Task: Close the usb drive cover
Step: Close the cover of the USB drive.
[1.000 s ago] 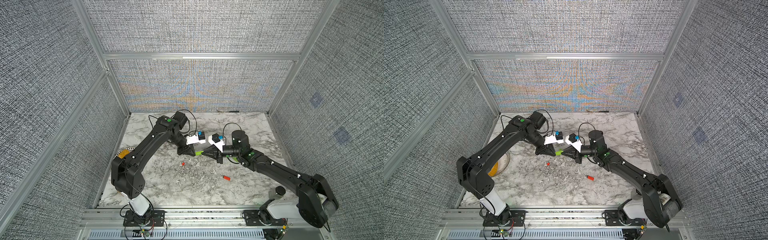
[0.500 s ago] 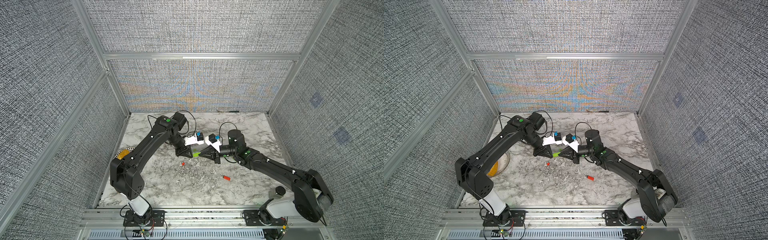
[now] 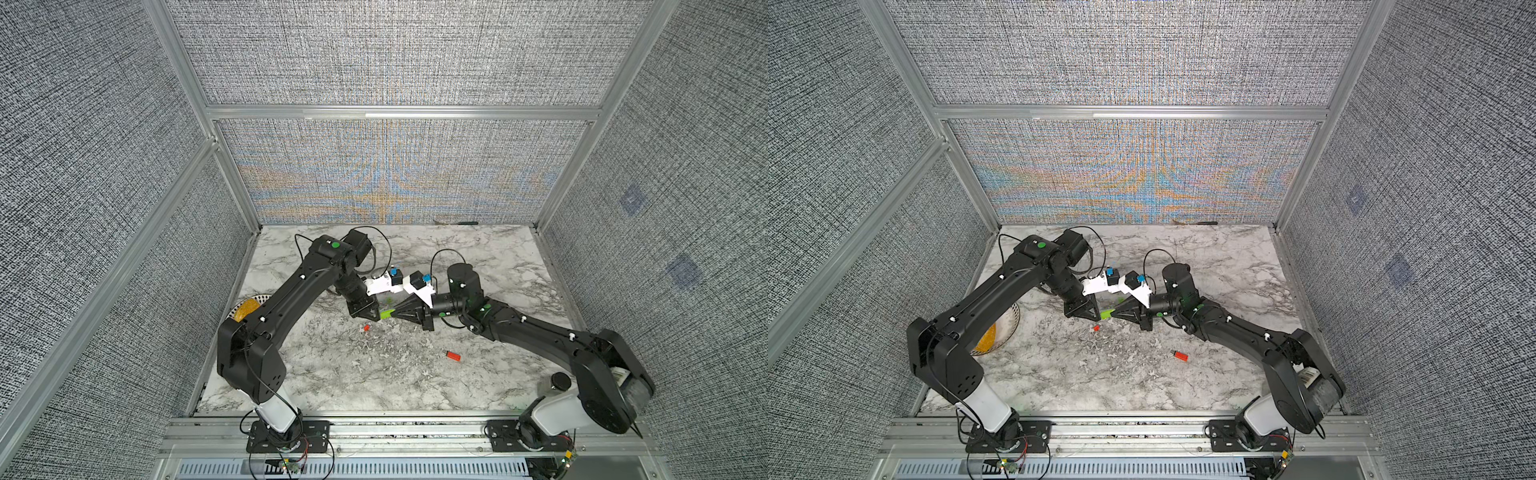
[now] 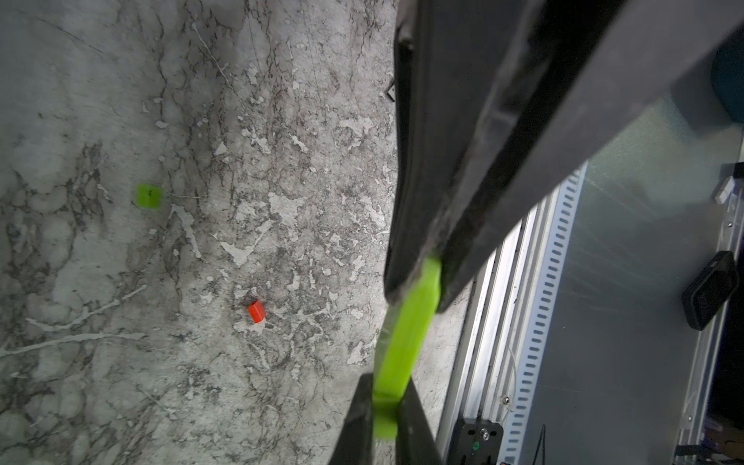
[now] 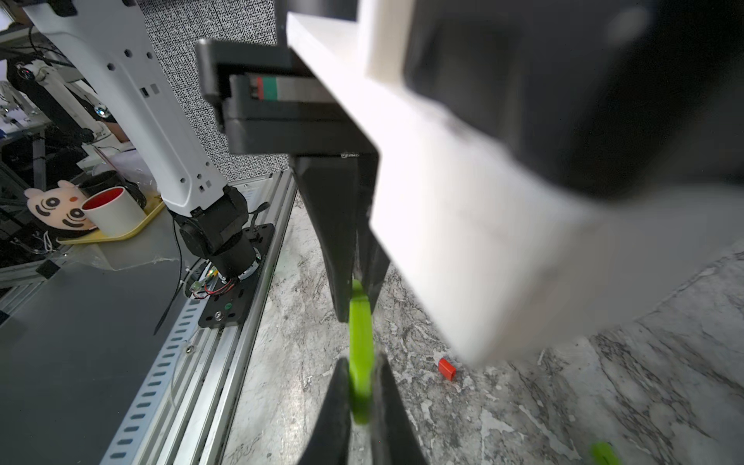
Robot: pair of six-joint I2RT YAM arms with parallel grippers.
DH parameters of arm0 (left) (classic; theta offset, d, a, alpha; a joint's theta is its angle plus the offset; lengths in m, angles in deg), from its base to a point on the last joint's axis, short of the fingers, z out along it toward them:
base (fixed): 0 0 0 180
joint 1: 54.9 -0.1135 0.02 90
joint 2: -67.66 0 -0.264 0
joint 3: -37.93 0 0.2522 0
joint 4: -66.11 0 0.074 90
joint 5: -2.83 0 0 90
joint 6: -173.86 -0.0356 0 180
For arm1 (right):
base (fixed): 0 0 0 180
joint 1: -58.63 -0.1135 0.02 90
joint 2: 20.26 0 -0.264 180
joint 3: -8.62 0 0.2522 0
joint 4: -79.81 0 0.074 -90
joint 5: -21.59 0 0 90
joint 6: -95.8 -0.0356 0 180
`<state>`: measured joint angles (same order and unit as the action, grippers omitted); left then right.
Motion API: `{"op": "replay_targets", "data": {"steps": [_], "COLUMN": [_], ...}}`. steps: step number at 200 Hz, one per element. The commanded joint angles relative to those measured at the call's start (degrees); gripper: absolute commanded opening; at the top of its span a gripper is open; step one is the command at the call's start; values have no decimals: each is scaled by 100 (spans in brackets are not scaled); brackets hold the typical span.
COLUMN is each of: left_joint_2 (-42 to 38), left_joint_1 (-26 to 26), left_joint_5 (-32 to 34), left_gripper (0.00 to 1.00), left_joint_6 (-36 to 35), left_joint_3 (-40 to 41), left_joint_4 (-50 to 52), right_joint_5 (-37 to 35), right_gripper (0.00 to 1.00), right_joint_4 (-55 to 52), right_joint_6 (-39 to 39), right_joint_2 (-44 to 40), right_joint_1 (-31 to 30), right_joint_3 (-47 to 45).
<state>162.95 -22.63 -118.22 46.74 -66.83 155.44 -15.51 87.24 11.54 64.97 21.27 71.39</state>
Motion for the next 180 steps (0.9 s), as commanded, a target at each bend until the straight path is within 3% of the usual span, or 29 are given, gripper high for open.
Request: {"op": "replay_targets", "data": {"steps": [1, 68, 92, 106, 143, 180], "left_joint_2": [-44, -96, -67, -16, 240, 749], "left_joint_1": [138, 107, 95, 86, 80, 79], "left_joint_5": [-2573, -1861, -1617, -1566, -1222, -1175], "left_gripper": [0, 0, 0, 0, 0, 0], "left_joint_6": [315, 13, 132, 190, 535, 1276], "left_joint_3": [-46, 98, 275, 278, 204, 42], "left_joint_4": [-2771, -2160, -2111, -2043, -1875, -2004], "right_joint_5": [393, -148, -343, -457, -933, -1730], "right_gripper": [0, 0, 28, 34, 64, 77], "right_joint_4": [276, -476, -560, -575, -711, -406], "right_joint_6": [-91, 318, 386, 384, 323, -350], "right_joint_2": [122, -217, -508, -681, -1298, -2256], "right_joint_1": [-219, 59, 186, 274, 651, 1301], "right_joint_3": [116, 88, -61, -135, -589, -1368]}}
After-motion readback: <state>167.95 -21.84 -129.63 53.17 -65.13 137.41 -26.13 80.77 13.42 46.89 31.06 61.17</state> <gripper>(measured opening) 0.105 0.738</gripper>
